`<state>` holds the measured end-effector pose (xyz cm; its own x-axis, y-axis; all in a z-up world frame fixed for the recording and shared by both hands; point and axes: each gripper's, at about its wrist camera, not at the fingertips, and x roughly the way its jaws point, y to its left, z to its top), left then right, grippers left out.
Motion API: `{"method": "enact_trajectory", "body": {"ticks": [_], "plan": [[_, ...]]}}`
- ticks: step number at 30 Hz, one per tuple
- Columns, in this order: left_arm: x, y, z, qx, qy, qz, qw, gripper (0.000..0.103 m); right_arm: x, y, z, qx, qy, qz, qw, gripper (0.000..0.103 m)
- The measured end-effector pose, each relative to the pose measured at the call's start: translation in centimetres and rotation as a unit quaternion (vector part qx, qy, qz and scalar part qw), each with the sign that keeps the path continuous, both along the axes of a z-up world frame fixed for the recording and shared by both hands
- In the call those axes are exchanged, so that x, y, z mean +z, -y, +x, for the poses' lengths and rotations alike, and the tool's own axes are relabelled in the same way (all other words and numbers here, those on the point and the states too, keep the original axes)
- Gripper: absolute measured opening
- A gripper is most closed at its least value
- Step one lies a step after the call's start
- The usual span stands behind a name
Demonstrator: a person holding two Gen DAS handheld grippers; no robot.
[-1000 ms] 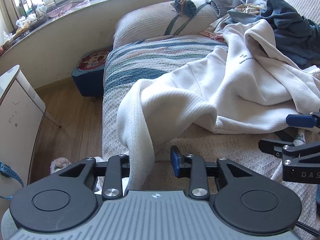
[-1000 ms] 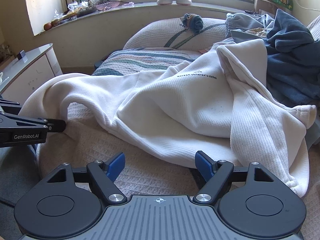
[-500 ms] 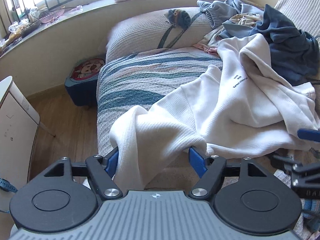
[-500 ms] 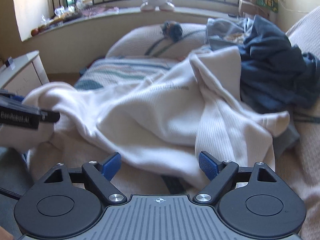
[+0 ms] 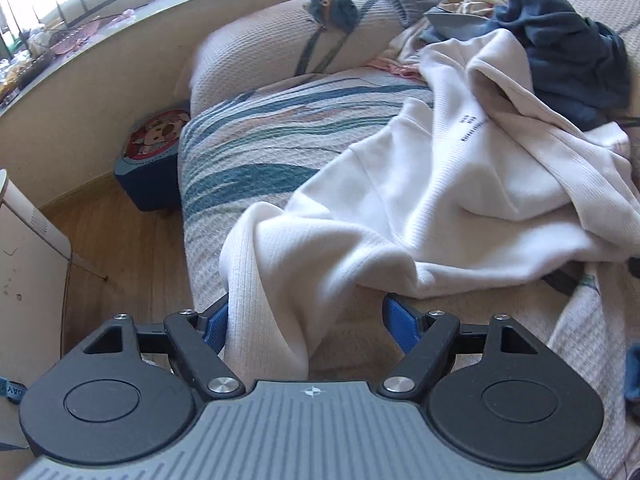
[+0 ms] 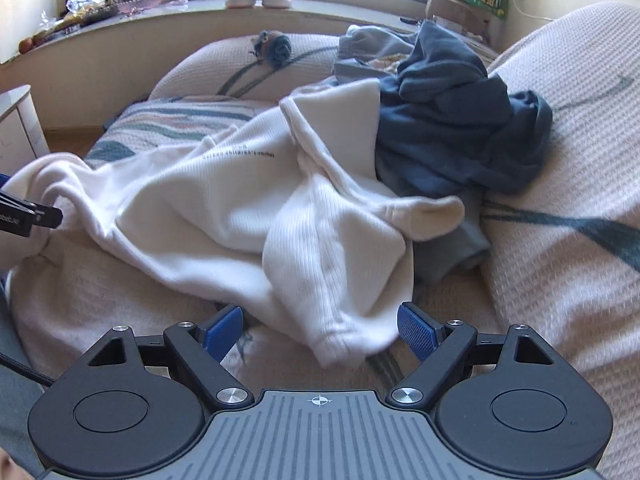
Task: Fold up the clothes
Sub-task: 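Grasp the white sweatshirt hem with the right gripper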
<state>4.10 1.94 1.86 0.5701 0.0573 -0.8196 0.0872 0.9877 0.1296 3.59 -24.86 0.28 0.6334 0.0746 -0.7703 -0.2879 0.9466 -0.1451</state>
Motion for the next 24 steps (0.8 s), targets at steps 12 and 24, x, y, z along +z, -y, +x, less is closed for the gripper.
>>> {"method": "enact_trajectory", "body": {"ticks": [12, 24], "plan": [[0.5, -0.3, -2.6, 0.001, 0.0, 0.016, 0.9999, 0.077, -0.4, -0.4, 2.6, 0.004, -0.001, 0.013, 1.0, 0.01], [0.7, -1.1, -2.7, 0.01, 0.011, 0.016, 0.9998, 0.077, 8.1, 5.3, 13.5, -0.074, 0.145, -0.073, 0.984, 0.01]]}}
